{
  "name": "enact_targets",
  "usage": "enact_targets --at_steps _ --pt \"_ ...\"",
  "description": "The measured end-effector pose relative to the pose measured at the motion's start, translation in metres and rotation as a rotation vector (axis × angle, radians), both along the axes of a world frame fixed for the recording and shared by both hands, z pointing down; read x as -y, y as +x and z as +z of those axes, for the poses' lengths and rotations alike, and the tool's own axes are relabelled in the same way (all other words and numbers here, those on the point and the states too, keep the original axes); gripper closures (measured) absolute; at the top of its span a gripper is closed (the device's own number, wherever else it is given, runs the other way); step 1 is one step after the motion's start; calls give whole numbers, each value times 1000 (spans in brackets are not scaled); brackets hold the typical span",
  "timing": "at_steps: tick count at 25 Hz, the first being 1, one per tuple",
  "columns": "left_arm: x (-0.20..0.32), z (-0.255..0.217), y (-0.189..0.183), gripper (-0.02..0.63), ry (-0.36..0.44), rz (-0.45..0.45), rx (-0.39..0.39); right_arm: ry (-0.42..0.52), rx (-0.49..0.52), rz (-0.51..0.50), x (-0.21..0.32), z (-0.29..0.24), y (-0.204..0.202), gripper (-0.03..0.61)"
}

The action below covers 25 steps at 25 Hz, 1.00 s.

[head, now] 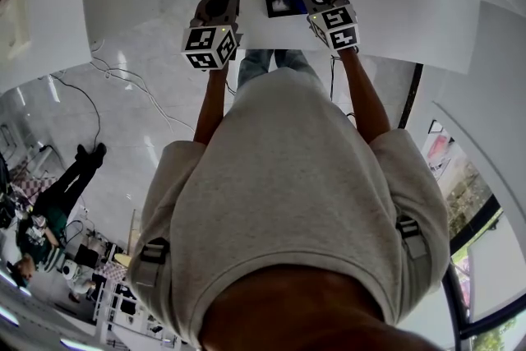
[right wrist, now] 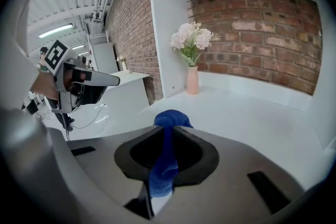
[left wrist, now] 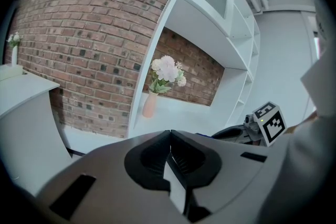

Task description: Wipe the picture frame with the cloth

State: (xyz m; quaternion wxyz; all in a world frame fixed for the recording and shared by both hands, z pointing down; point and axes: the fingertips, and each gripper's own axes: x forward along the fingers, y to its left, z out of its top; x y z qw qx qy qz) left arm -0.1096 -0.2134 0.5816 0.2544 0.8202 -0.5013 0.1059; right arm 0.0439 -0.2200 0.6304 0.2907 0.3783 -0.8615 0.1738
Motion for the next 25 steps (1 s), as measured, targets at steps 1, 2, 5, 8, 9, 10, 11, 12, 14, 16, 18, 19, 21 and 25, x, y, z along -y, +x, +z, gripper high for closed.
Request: enact_targets --at_steps 1,2,5,8,9,10,11,12,14,16,18,19,21,25 --pt "-1 0 -1 598 -2 -2 0 3 -4 -8 6 1 -4 512" --pt "-2 1 -2 598 -4 -4 0 5 -8 -12 13 2 -7 512" --pt "-4 1 -6 598 -7 -10 2 4 -19 -17 31 4 -15 512" --pt "-6 0 -9 598 -7 -17 3 4 -31 -29 43 6 -21 512" --pt "-6 0 -11 598 -8 -20 4 0 -33 -30 46 8 -23 512" --pt "-7 0 -11 598 -8 -22 4 -5 -35 -31 48 10 -24 512" --pt "-7 0 -12 598 -10 -24 4 -11 -37 -31 50 12 -24 512" --pt "-7 0 -13 598 -11 -26 5 -18 -39 -32 51 15 -24 512" --pt "-7 0 -13 598 -11 -29 5 -30 -44 -33 51 19 -24 512" --pt "-8 0 -15 598 -12 -30 5 -40 -48 -32 49 22 -24 512" --pt "-8 0 -15 598 -13 -30 5 -51 -51 -30 46 25 -25 512" --pt "-8 0 -16 598 -13 -29 5 -55 -52 -30 44 25 -25 512" --pt "-7 1 -16 598 -14 -28 5 -63 -54 -33 41 27 -26 512" --pt "-6 0 -16 598 -15 -25 3 -78 -57 -30 33 31 -24 512"
